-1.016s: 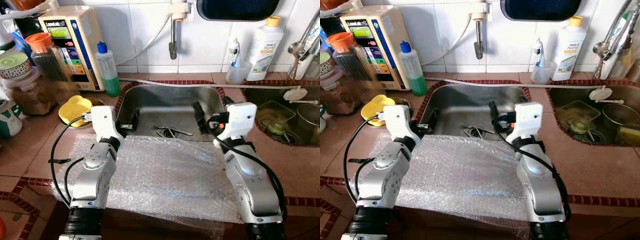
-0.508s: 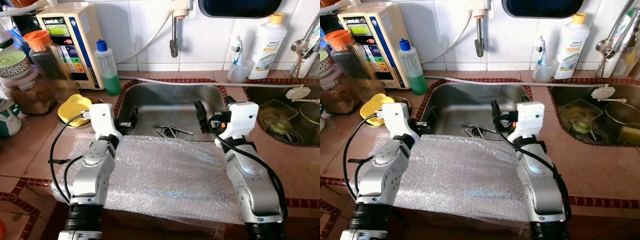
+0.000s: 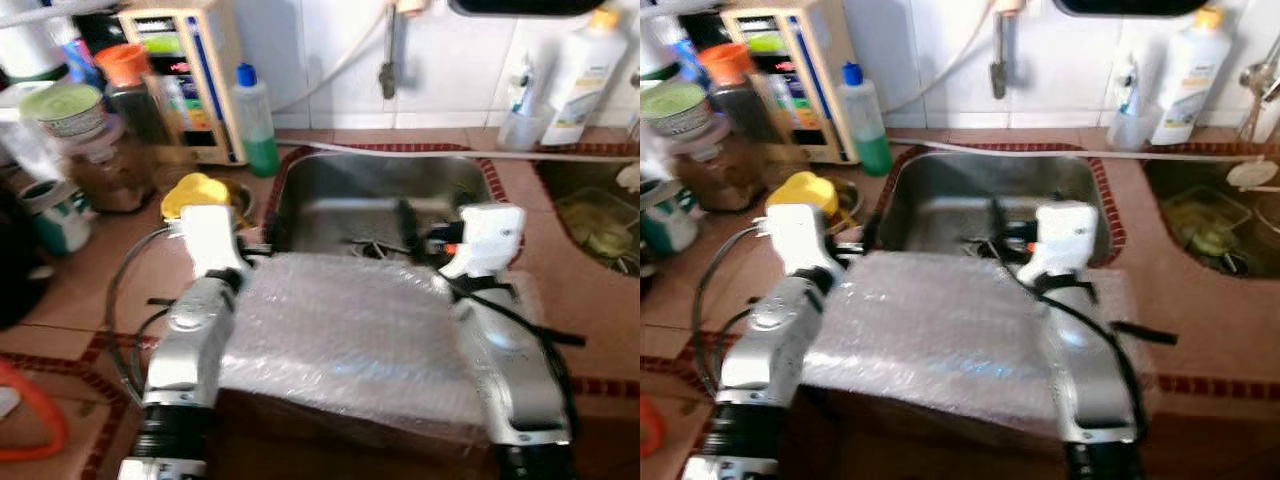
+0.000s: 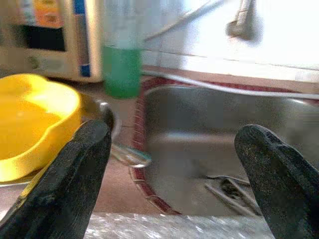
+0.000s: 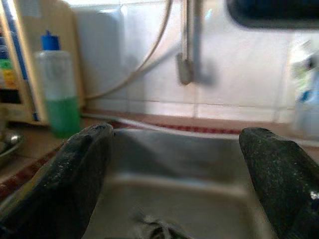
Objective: Kitchen organization
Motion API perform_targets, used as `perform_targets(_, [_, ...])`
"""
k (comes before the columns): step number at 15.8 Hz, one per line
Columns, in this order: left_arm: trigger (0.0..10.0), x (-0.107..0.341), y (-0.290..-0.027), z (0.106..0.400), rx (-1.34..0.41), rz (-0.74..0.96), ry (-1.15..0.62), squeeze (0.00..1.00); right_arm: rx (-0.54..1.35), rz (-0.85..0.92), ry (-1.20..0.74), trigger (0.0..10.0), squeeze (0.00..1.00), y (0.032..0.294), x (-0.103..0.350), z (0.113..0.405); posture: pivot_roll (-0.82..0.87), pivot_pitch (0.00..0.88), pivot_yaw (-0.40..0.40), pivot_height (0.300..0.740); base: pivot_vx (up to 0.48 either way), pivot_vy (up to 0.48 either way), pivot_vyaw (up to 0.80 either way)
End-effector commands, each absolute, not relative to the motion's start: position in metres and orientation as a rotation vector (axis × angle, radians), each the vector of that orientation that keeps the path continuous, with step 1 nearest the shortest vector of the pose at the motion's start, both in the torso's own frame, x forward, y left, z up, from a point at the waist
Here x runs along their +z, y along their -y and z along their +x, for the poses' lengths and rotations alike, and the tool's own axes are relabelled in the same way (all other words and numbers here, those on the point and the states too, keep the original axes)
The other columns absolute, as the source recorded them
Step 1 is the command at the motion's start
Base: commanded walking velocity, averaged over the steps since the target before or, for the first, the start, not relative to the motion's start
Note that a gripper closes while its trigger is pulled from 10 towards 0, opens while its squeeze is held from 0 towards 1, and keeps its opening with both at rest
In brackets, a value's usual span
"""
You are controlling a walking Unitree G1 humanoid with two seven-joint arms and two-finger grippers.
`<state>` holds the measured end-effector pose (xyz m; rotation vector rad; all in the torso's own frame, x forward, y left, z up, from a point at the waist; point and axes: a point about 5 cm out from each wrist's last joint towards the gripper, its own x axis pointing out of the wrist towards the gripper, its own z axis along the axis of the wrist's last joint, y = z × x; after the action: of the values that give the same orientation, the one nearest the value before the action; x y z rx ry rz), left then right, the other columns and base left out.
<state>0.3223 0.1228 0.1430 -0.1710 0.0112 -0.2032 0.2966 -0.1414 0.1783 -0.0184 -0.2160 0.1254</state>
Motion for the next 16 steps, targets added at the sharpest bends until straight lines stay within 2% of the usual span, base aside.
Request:
perform_targets(1, [10.0, 0.152, -0.128, 0.324, -0.202, -0.149, 0.035, 0.0, 0.112, -0.017, 0.238, 10.0, 0.0, 0.141, 0.184, 0.298, 0.0, 0.025, 0.087, 0.74, 0.0, 0.0, 0.0])
perform_targets(13, [10.0, 0.155, -0.121, 0.325, -0.21, -0.17, 0.063, 0.0, 0.075, -0.063, 0.265, 10.0, 0.0, 0.147, 0.19, 0.303, -0.01, 0.018, 0.075, 0.74, 0.0, 0.0, 0.0])
perform_targets(16, [10.0, 0.154, -0.113, 0.325, -0.195, -0.221, 0.073, 0.0, 0.098, -0.082, 0.271, 10.0, 0.0, 0.144, 0.193, 0.304, -0.02, 0.015, 0.037, 0.74, 0.0, 0.0, 0.76])
